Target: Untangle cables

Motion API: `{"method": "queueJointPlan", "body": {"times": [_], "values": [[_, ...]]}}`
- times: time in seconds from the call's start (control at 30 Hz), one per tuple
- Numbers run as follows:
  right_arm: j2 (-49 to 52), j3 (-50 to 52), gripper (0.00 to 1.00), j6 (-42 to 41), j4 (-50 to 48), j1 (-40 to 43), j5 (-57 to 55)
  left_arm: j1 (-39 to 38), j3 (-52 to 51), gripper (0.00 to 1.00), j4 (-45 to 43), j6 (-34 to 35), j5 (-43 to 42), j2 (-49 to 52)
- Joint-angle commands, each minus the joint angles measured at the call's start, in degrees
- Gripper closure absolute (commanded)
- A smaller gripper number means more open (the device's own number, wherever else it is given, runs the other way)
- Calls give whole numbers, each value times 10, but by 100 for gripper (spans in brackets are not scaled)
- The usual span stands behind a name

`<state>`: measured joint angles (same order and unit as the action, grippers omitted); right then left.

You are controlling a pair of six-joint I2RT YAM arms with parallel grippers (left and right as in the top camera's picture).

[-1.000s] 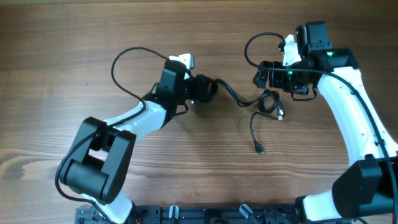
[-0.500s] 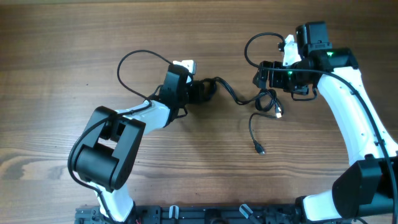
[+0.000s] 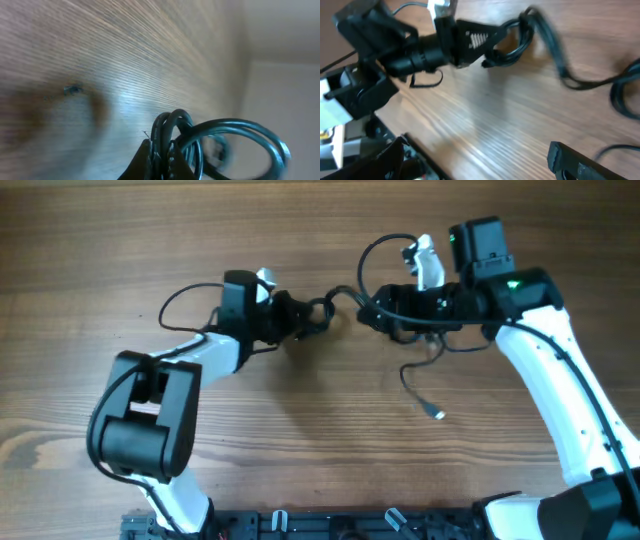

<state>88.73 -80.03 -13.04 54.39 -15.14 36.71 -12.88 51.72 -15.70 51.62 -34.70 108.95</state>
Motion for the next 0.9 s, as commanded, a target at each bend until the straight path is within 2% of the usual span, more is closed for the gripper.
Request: {"method": "queueJointPlan", "body": {"times": [0.0, 0.03, 0.1, 0.2, 0.27, 0.37, 0.5, 0.6, 0.73, 0.87], "values": [[19, 20, 8, -67, -34, -43, -8, 21, 3, 96, -59, 123, -147, -21], [25, 32, 9, -84, -57, -55, -9, 21, 3, 96, -80, 140, -161, -21], [38, 48, 16, -129, -102, -73, -44, 21, 3, 96, -119, 180, -195, -21], [56, 48, 19, -161, -146, -76, -97, 21, 3, 96, -129, 183, -253, -21], [70, 48, 38, -170, -160, -76, -113, 21, 3, 96, -128, 183, -275, -21], [98, 48, 50, -172, -182, -76, -112, 9, 3, 96, -128, 183, -285, -21], [121, 48, 54, -185, -200, -77, -111, -19, 3, 96, -128, 179, -285, -21], [123, 48, 74, -184, -201, -77, -110, -24, 3, 96, -128, 177, -282, -21], [123, 48, 96, -181, -200, -77, -110, -24, 3, 96, -93, 112, -257, -21], [123, 47, 96, -167, -205, -62, -49, -24, 3, 96, 89, -7, -131, -21]]}}
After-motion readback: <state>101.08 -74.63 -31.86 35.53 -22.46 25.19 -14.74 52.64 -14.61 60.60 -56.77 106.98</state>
